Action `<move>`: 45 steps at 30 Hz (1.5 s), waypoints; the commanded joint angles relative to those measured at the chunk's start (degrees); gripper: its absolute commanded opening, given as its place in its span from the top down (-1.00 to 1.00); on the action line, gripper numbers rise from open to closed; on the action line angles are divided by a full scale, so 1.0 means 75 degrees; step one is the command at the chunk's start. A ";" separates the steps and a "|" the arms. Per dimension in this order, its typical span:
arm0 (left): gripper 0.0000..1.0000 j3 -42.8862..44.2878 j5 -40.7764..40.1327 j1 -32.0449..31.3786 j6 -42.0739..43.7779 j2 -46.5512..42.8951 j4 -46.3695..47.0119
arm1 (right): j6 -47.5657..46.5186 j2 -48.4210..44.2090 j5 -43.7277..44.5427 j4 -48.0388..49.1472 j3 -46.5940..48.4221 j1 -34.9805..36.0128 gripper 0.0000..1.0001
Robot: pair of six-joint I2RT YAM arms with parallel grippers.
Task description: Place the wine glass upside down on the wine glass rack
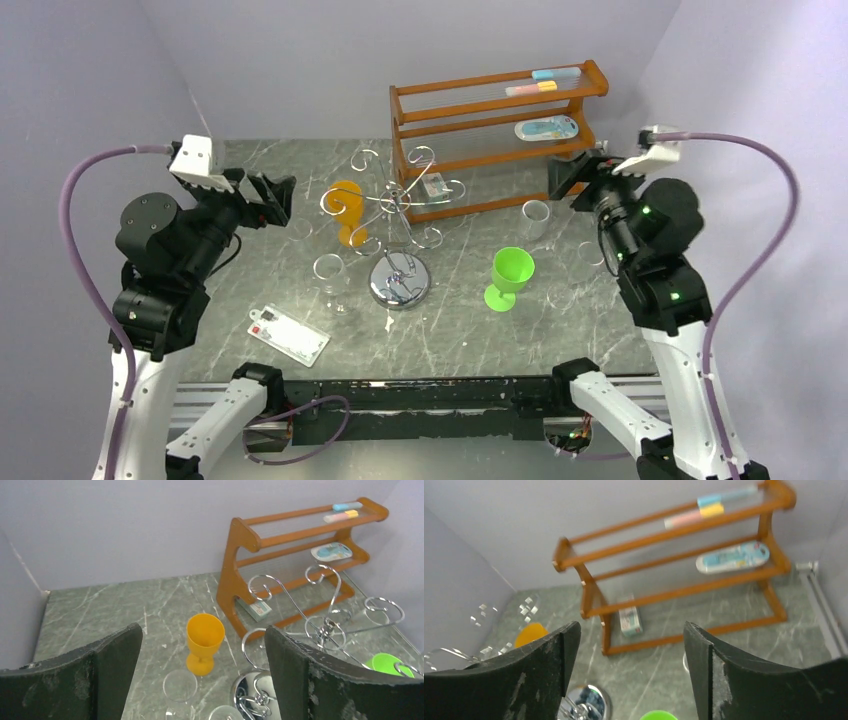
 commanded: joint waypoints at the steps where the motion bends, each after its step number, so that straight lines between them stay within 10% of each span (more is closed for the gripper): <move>1: -0.93 -0.0396 0.0910 -0.0053 -0.0031 -0.0317 0.0535 | 0.0513 -0.0256 0.0064 -0.0404 -0.0768 -0.0054 -0.64; 12: -0.93 -0.0974 0.1843 -0.0051 -0.0205 -0.0385 0.0861 | 0.1477 -0.0421 0.0192 -0.1291 -0.1887 -0.0057 -0.83; 24: -0.87 -0.1242 0.2357 -0.0050 -0.0455 -0.0494 0.1016 | 0.1150 0.1841 -0.0836 -0.2467 -0.1574 0.0122 -0.21; 33: -0.94 -0.1442 0.2095 -0.0052 -0.0679 -0.0793 0.1244 | 0.1756 0.1978 -0.0677 -0.2656 -0.2377 0.1574 -0.40; 45: -0.86 -0.1352 0.2020 -0.0051 -0.0991 -0.0730 0.1224 | 0.1823 0.2727 0.0153 -0.2514 -0.2631 0.2105 0.69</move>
